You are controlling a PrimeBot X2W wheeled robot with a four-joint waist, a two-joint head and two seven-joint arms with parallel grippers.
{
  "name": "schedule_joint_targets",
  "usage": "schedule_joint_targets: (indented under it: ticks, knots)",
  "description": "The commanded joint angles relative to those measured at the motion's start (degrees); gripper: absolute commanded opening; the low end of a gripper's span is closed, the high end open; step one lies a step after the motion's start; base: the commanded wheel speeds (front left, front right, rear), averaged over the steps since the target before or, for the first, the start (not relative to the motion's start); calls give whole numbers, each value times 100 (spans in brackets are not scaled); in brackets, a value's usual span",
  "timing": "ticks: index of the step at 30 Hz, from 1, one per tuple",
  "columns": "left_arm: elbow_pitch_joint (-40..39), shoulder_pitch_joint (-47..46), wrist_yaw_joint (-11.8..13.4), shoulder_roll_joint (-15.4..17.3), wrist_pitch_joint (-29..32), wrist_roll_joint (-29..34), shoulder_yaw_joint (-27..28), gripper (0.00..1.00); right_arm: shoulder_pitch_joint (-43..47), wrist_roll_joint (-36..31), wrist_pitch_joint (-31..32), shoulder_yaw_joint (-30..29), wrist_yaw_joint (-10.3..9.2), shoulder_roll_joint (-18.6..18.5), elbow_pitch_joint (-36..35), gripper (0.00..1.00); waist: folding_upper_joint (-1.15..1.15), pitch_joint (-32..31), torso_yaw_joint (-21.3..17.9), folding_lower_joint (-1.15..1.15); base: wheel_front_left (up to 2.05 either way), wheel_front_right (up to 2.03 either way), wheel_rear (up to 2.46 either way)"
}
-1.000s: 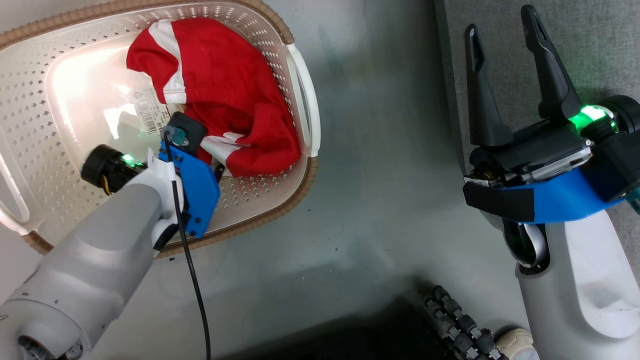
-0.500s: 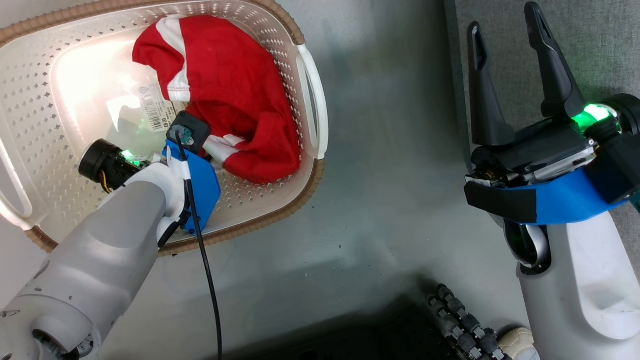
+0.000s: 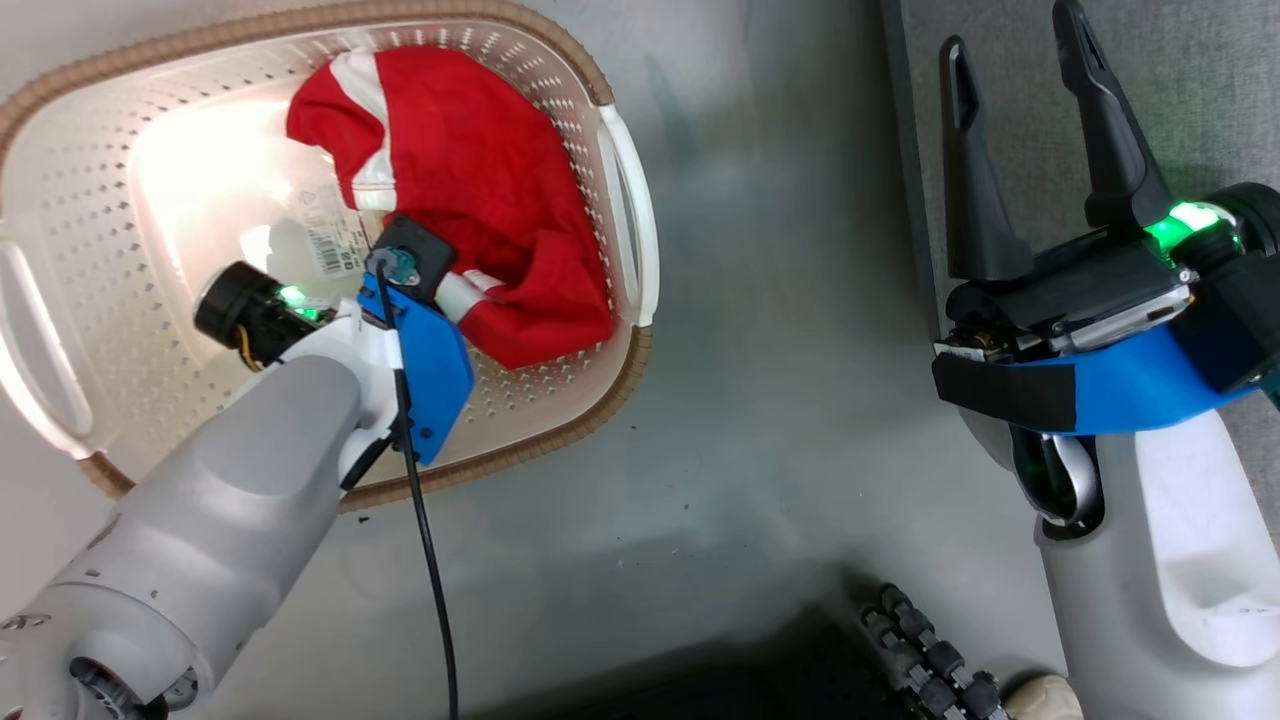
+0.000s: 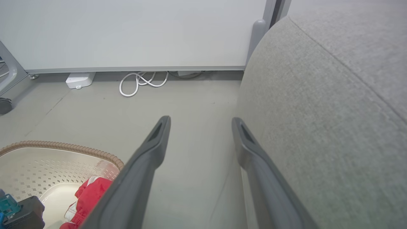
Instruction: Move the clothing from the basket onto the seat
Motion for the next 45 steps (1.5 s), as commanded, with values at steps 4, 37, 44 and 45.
schedule_joint_targets:
  ticks: [4, 37, 44, 45]
  knots:
    - [-267, -61, -5, -47, -164, -2, -19, 0, -129, 49, -5, -27, 1, -2, 86, 100, 0, -237, 115, 0, 0, 0, 0]
    - [-1836, 958, -6, -358, -2028, -883, -1, 0, 897, -119, -4, -349, 1, -42, 1021, 100, 0, -3223, 1022, 0, 0, 0, 0]
    - [-2242, 1135, -6, -332, -2055, -614, 705, 0, 1227, -57, -4, -370, 1, -67, 1155, 100, 0, -3900, 1154, 0, 0, 0, 0]
    - [-2316, 1173, -6, -339, -2055, -529, 819, 0, 1286, -61, -4, -373, 1, -65, 1177, 100, 0, -4005, 1167, 0, 0, 0, 0]
